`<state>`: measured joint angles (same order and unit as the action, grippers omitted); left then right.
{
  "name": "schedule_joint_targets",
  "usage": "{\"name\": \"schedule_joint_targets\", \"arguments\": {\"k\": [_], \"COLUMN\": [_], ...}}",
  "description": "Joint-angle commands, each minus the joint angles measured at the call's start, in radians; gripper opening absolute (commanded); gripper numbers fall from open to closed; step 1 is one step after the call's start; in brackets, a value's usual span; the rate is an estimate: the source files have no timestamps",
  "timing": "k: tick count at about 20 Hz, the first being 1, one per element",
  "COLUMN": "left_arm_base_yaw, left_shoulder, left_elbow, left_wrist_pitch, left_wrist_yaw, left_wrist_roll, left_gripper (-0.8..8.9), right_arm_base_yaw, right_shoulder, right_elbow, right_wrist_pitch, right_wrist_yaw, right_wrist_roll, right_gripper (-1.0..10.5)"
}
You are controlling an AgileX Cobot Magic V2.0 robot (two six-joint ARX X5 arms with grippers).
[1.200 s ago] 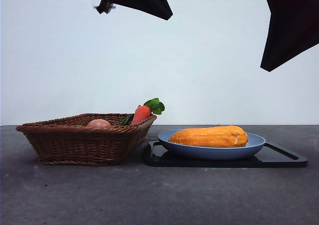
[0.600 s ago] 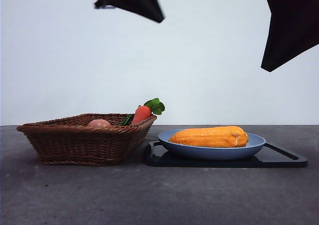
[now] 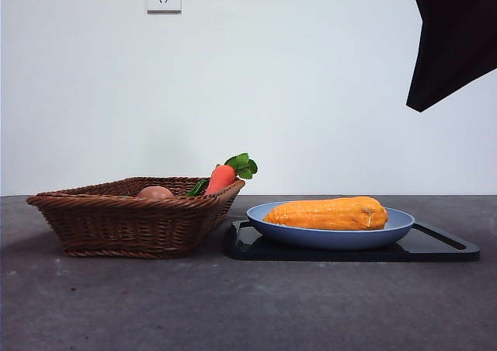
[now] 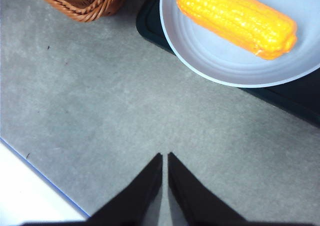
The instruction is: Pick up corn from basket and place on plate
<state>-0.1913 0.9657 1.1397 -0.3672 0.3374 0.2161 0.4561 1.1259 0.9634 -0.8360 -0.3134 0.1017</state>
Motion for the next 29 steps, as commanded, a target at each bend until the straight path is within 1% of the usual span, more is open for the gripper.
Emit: {"name": "schedule_joint_targets", "arguments": {"k": [1,3,5,6,8,10,14,17,20,23,29], "left_arm_base_yaw": [0.102,0.176,0.220,0.233,0.246,0.248,0.251,0.251,0.251,0.251,0.251], "left_shoulder": [-0.136,-0.261,-0.370,-0.420,-0.516,-0.607,-0.766,-0.874,-0.964,-0.963,-0.962], "left_elbow": [-0.142,-0.273,-0.393,-0.452,-0.573,-0.687,-0.896,-1.014,-1.093,-1.132,-1.133], "left_wrist_pitch": [0.074,0.122,0.146,0.160,0.185,0.188,0.189,0.188,0.183,0.178,0.182], "left_wrist_yaw": [-0.002,-0.003,-0.014,-0.036,-0.103,-0.139,-0.165,-0.166,-0.166,-0.166,-0.166], "left_wrist_roll": [-0.027,-0.027,-0.028,-0.042,-0.085,-0.130,-0.203,-0.236,-0.256,-0.261,-0.259], "left_gripper": [0.08,0.08,0.08,0.08,0.08,0.08,0.08,0.08,0.08,0.08,0.08], "right_arm_base_yaw": [0.004,0.003,0.003,0.003,0.003,0.003,0.003,0.003,0.003,0.004,0.003], "right_shoulder": [0.009,0.009,0.009,0.009,0.009,0.009,0.009,0.009,0.009,0.009,0.009], "right_elbow": [0.011,0.011,0.011,0.011,0.011,0.011,0.011,0.011,0.011,0.011,0.011], "right_wrist_pitch": [0.006,0.006,0.006,0.006,0.006,0.006,0.006,0.006,0.006,0.006,0.006], "right_wrist_yaw": [0.000,0.000,0.000,0.000,0.000,0.000,0.000,0.000,0.000,0.000,0.000], "right_wrist_roll": [0.002,0.002,0.002,0.002,0.002,0.002,0.002,0.002,0.002,0.002,0.002], "right_gripper": [0.0,0.0,0.0,0.0,0.0,0.0,0.0,0.0,0.0,0.0,0.0]}}
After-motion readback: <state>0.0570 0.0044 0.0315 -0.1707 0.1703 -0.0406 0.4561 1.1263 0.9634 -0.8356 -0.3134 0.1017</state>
